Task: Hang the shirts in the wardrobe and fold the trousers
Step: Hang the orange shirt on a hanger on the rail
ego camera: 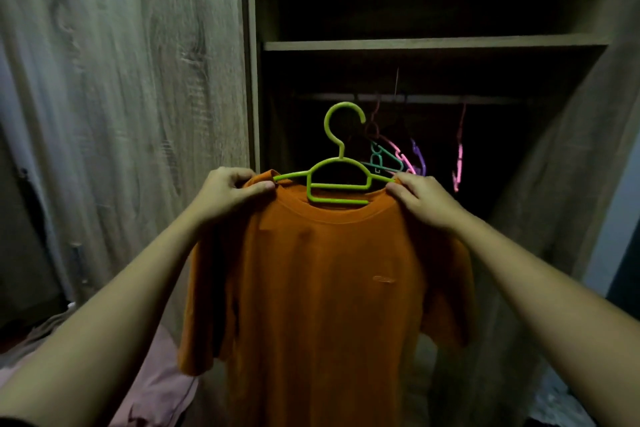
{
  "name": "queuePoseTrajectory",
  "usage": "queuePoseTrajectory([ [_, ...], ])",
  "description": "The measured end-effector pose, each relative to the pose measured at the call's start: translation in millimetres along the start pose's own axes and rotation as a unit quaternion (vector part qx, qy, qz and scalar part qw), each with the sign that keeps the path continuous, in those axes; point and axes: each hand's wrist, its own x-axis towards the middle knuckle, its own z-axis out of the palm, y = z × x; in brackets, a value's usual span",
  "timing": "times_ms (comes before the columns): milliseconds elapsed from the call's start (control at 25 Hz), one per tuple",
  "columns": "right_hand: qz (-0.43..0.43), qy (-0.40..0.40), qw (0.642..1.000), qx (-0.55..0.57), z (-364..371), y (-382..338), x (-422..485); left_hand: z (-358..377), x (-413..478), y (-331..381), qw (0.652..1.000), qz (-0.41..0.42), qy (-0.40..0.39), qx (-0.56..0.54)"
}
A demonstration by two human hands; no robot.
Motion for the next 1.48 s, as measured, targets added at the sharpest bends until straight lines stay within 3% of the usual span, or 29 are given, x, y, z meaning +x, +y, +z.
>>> queuePoseTrajectory([
  [160,0.088,0.024,0.995,0.038,10,5,8,-20,-7,18,0.986,-0.029,-0.165,-0.002],
  [280,0.117,0.093,0.988,-0.031,25,-12,29,-11,-10,30,0.996,-0.005,-0.064,0.068],
  [360,0.079,0.124,0.989,0.028,43,-42,40,0,-13,33,0.994,-0.013,-0.005,0.108],
  [480,0.126,-0.026,0.965,0.229,72,-91,51,13,-17,36,0.987,-0.024,0.045,0.152],
  [640,0.193,-0.065,0.925,0.321,99,-109,83,23,-8,36,0.969,-0.008,0.105,0.224],
  [880,0.228,0.012,0.903,0.363,97,-106,119,44,8,31,0.995,-0.012,0.048,0.083],
  [1000,0.213,0.029,0.921,0.325,97,-83,135,73,5,26,0.998,0.026,0.009,-0.047],
  [1240,0.209,0.077,0.932,0.287,102,-47,178,114,52,6,0.995,0.062,0.014,-0.075],
  [1480,0.181,0.066,0.957,0.215,83,-16,258,123,130,2,0.990,0.046,0.056,-0.117],
])
